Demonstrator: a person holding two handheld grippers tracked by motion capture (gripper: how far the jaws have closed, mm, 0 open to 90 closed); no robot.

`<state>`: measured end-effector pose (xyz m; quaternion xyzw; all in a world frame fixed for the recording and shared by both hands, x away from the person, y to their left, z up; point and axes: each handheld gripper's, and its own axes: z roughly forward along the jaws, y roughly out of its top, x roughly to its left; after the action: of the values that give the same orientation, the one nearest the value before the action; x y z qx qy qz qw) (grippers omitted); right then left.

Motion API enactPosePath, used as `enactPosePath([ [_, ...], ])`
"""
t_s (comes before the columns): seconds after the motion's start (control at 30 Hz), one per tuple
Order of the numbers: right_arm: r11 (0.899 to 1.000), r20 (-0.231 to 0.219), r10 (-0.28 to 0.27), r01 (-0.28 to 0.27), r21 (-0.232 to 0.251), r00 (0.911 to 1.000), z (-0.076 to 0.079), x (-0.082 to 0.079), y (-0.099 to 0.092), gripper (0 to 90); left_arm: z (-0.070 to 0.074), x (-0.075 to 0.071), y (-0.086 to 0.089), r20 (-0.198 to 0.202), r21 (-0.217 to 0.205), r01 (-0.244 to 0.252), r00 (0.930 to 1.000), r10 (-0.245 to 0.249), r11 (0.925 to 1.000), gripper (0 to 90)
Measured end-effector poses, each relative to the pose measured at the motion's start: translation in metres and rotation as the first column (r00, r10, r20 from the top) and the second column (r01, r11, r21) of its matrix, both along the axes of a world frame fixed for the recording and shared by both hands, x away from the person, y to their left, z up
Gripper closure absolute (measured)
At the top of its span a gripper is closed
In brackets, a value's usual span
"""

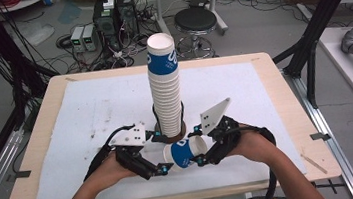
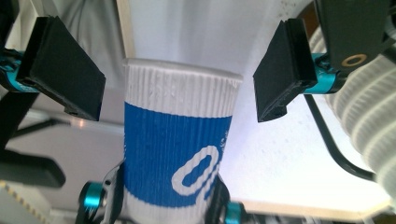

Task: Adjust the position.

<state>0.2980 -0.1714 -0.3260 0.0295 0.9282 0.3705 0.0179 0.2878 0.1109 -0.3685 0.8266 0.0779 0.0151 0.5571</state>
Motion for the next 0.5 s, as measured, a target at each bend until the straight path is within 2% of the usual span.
enactPosePath([
  [0.13, 0.999, -0.011, -0.021, 0.021, 0.045, 0.9997, -0.006, 0.000, -0.008, 31.1, -0.004, -0.002, 0.006, 0.000, -0.056, -0.016, 0.9999, 0.016, 0.9983, 16.8],
  [0.27, 0.994, -0.027, -0.027, 0.029, 0.105, 0.9993, -0.010, 0.000, -0.014, 31.1, -0.007, -0.002, 0.009, 0.000, -0.094, -0.025, 0.9997, 0.025, 0.9953, 16.8],
  [0.4, 0.985, -0.039, -0.033, 0.039, 0.167, 0.9987, -0.014, -0.002, -0.020, 31.1, -0.010, -0.003, 0.011, -0.003, -0.135, -0.026, 0.9997, 0.025, 0.9906, 16.6],
  [0.5, 0.974, -0.047, -0.035, 0.045, 0.221, 0.9983, -0.019, -0.002, -0.025, 31.2, -0.011, -0.003, 0.011, -0.004, -0.150, -0.027, 0.9996, 0.027, 0.9883, 16.6],
])
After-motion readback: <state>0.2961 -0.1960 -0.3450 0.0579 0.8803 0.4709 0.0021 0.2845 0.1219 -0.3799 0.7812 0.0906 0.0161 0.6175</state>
